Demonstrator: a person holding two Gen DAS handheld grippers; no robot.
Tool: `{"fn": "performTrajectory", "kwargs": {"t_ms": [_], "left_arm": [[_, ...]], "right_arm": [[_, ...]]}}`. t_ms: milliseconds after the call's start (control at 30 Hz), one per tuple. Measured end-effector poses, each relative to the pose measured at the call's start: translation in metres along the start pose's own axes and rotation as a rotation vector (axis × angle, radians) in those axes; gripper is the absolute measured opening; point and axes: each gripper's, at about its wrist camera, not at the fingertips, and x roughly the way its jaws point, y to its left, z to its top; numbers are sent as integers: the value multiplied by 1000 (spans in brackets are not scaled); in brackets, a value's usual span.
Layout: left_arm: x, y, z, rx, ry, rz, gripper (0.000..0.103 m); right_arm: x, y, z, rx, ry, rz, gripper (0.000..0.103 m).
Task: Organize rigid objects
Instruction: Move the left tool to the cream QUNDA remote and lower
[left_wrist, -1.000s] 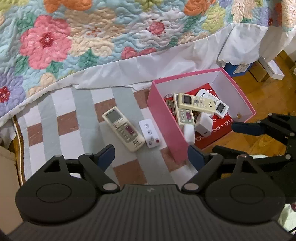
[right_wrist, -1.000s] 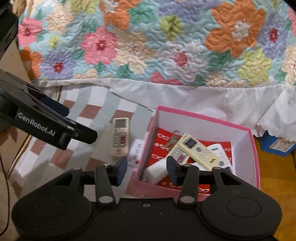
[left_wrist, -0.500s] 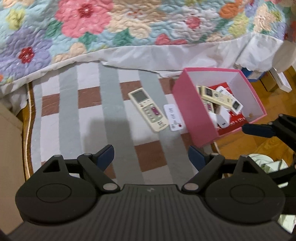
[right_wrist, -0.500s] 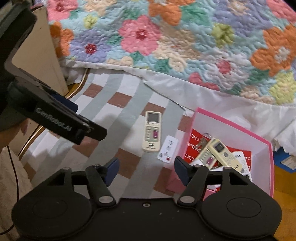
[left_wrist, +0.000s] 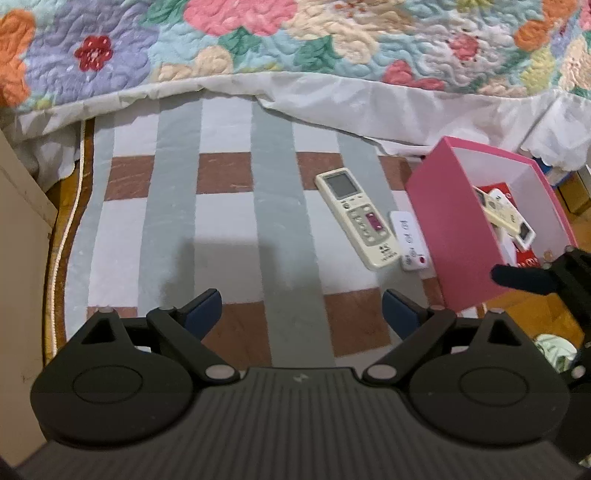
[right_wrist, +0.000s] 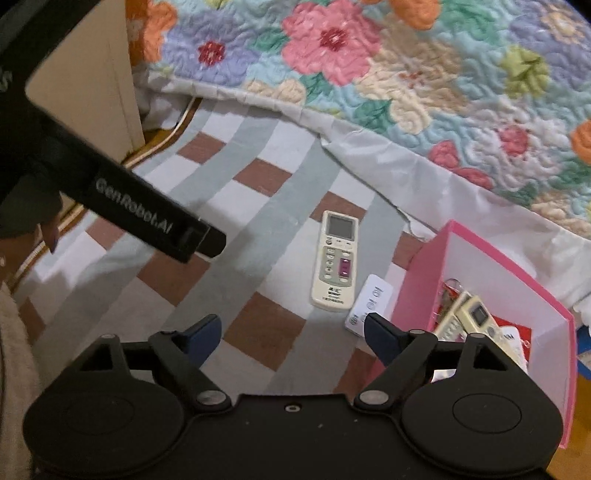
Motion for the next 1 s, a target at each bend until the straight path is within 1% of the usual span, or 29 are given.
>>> {"fn": "performTrajectory", "kwargs": {"t_ms": [100, 133, 200, 267, 333, 400, 467, 533, 600, 667, 733, 800, 833, 867, 900, 933, 1000], "left_arm": [[16, 5, -6, -19, 8, 16, 94], [22, 8, -8, -35, 6, 11, 95], [33, 11, -12, -73, -21, 3, 94], [44, 13, -15, -88, -51, -6, 94], [53, 11, -18, -79, -76, 1, 94], [62, 9, -19, -68, -90, 5, 94], [69, 9, -18, -75, -87, -9, 94], [77, 11, -18, -108, -85, -38, 92], [87, 12, -20, -146, -89, -64, 92], [96, 10, -22, -150, -73, -60, 91], [102, 11, -25, -152, -83, -63, 90], [105, 15, -26, -176, -84, -84, 90], [106, 18, -26, -196, -89, -99, 90], [106, 20, -26, -214, -91, -113, 90], [107, 22, -25, -224, -92, -119, 90], [107, 24, -25, -233, -94, -118, 90], [106, 26, -24, -245, -93, -116, 89]], "right_arm": [[18, 3, -2, -6, -52, 5, 88], [25, 4, -3, -4, -67, -12, 87], [40, 3, -3, 33, -69, -45, 88], [57, 2, -6, 66, -77, -66, 87], [71, 2, -11, 81, -119, -116, 87], [84, 2, -15, 68, -136, -159, 87], [94, 3, -18, 68, -164, -207, 87], [102, 3, -19, 59, -179, -240, 87], [110, -1, -17, 82, -177, -255, 87], [116, -9, -12, 121, -169, -252, 87], [126, -13, -9, 143, -159, -262, 87], [137, -17, -9, 155, -148, -268, 89], [138, -21, -9, 180, -164, -258, 90], [140, -25, -9, 199, -162, -243, 89], [140, -28, -9, 222, -163, -222, 88], [139, -32, -10, 244, -161, -185, 83], [137, -34, -12, 276, -152, -116, 59]]}}
